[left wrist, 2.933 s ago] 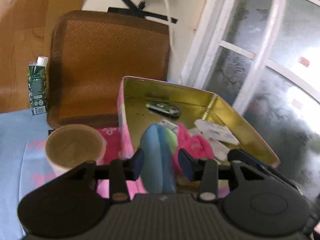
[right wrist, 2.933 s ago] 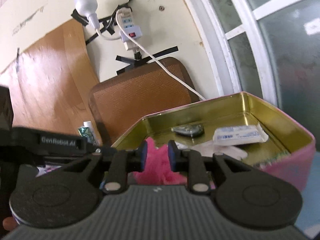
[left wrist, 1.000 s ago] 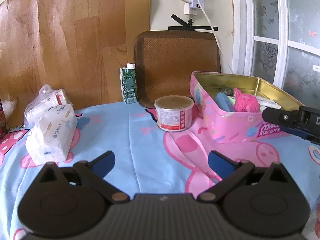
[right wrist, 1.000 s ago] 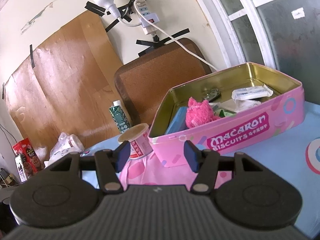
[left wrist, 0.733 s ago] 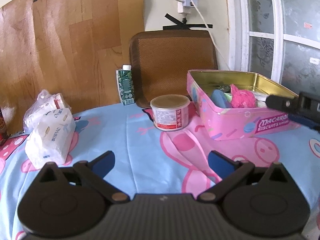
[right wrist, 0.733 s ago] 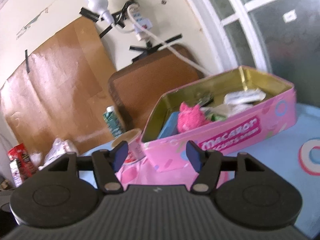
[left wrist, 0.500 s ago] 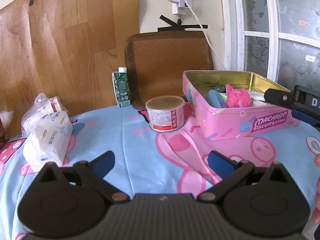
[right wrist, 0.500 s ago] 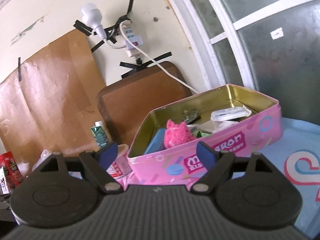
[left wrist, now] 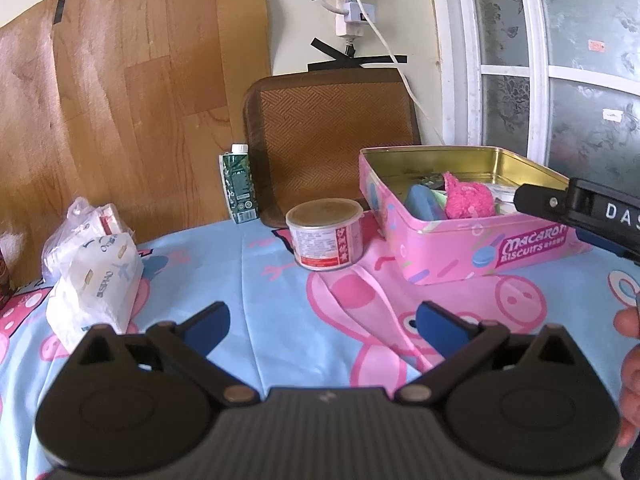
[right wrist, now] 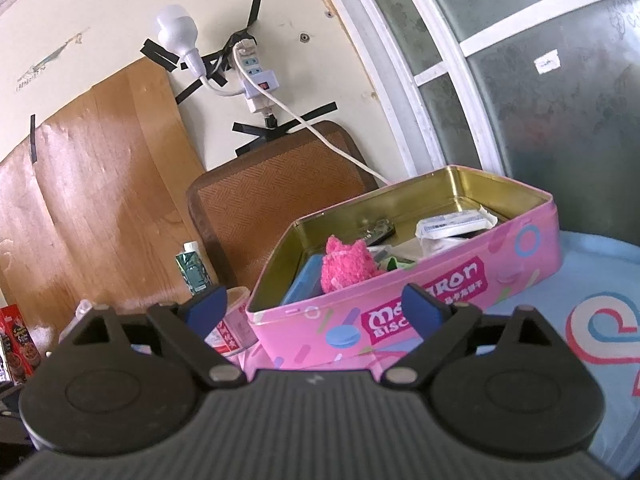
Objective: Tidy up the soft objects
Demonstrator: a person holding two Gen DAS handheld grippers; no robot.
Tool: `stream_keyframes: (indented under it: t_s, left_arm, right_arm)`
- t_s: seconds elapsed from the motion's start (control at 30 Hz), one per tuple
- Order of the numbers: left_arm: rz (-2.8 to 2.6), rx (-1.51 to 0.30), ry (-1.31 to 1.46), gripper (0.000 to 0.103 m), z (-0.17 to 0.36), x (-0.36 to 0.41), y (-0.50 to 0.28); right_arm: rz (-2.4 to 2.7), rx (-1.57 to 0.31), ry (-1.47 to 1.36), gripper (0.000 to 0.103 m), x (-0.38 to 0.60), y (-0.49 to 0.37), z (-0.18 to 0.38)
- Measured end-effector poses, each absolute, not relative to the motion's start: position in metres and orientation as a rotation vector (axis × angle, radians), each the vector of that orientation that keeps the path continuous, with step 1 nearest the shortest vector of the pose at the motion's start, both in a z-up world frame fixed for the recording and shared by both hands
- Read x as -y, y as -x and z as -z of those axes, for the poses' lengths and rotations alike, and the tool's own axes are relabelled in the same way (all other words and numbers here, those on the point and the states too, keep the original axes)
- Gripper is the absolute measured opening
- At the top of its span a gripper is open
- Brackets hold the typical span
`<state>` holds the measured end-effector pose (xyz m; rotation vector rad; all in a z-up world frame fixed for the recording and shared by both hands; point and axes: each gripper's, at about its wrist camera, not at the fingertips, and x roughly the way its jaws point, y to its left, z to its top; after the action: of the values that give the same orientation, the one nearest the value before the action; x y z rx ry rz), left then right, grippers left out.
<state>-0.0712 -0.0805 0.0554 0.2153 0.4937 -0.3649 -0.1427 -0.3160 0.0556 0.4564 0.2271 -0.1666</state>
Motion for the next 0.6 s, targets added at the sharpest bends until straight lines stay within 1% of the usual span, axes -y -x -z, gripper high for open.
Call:
stream_keyframes:
  t_s: [0.6]
  left_arm:
    - [0.374, -0.492, -0.224, 0.103, -0.0564, 0.0786, 0.0710]
  right_arm:
    - [0.163, -0.237, -0.444, 0.097, 0.3126, 0.1417, -0.0552]
